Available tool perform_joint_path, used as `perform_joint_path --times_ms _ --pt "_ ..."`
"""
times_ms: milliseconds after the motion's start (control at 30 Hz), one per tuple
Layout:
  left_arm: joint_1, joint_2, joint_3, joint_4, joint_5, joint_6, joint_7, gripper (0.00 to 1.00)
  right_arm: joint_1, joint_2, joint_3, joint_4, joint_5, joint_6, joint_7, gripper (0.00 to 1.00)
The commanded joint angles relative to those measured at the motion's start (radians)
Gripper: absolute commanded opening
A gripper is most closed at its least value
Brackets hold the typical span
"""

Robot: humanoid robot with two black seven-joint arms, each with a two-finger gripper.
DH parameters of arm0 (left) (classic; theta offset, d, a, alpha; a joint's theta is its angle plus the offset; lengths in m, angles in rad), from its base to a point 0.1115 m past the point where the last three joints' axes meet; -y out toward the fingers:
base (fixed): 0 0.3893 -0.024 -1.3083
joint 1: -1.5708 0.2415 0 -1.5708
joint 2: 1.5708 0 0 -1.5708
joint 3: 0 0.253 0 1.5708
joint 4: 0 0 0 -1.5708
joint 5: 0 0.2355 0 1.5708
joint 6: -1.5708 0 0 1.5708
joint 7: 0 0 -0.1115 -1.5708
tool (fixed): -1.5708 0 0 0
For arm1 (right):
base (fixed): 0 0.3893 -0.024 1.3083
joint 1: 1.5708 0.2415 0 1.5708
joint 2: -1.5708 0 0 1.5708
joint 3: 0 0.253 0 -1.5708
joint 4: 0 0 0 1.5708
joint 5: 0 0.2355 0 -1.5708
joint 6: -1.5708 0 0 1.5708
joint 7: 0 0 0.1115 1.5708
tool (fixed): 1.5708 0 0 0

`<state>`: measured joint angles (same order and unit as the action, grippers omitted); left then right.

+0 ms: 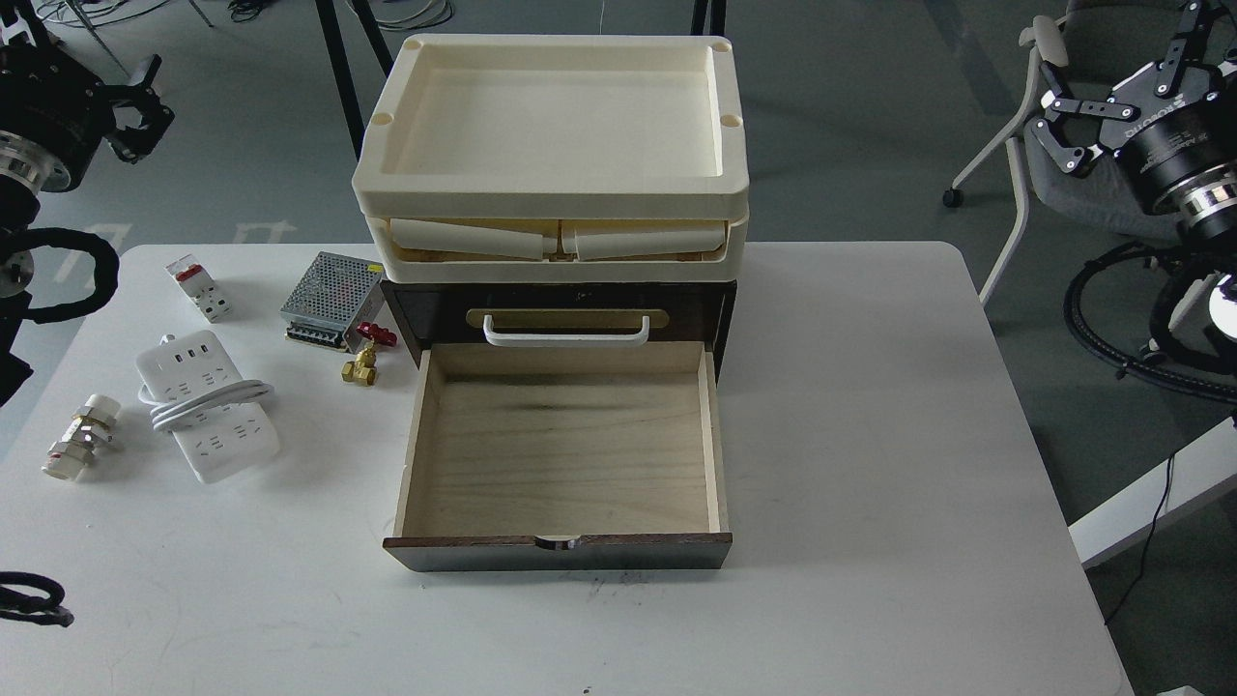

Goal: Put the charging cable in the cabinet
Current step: 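Move the left arm in from the side toward the white power strip, then lower the left gripper onto the white power strip and close it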

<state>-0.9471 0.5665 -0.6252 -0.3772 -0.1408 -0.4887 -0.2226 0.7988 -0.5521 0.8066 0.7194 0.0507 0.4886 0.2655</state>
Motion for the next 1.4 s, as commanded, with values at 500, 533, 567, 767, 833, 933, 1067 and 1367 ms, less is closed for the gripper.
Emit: perform_joint_path --times_ms 500,533,567,767,833,933,1067,1367 --pt "0.124 -0.137 -0.118 0.058 -0.099 0.000 -0.144 1.00 0.019 -0.021 0.031 0.052 0.008 0.000 0.009 1.00" --pt "0.157 -0.131 -0.163 0.010 -0.099 0.000 -0.164 1.00 0.017 -0.031 0.031 0.055 0.009 0.000 0.011 1.00" --pt "0.181 -0.117 -0.210 -0.044 -0.099 0.000 -0.176 1.00 0.014 -0.038 0.032 0.055 0.011 0.000 0.011 1.00" --pt "0.297 -0.013 -0.416 -0.271 -0.089 0.000 -0.185 1.00 0.011 -0.063 0.037 0.063 0.012 0.000 0.011 1.00" --pt "0.301 0.073 -0.407 -0.343 -0.086 0.000 -0.184 1.00 0.011 -0.065 0.037 0.063 0.012 0.000 0.011 1.00" --pt "0.350 0.212 -0.390 -0.497 -0.045 0.000 -0.184 1.00 0.004 -0.065 0.039 0.063 0.012 0.000 0.012 1.00" --pt "0.439 0.370 -0.427 -0.748 0.182 0.000 -0.181 1.00 -0.009 -0.065 0.039 0.061 0.012 0.000 0.017 1.00" --pt "0.491 0.536 -0.626 -0.995 0.862 0.000 -0.178 1.00 -0.069 -0.066 0.081 0.063 0.015 0.000 0.037 1.00"
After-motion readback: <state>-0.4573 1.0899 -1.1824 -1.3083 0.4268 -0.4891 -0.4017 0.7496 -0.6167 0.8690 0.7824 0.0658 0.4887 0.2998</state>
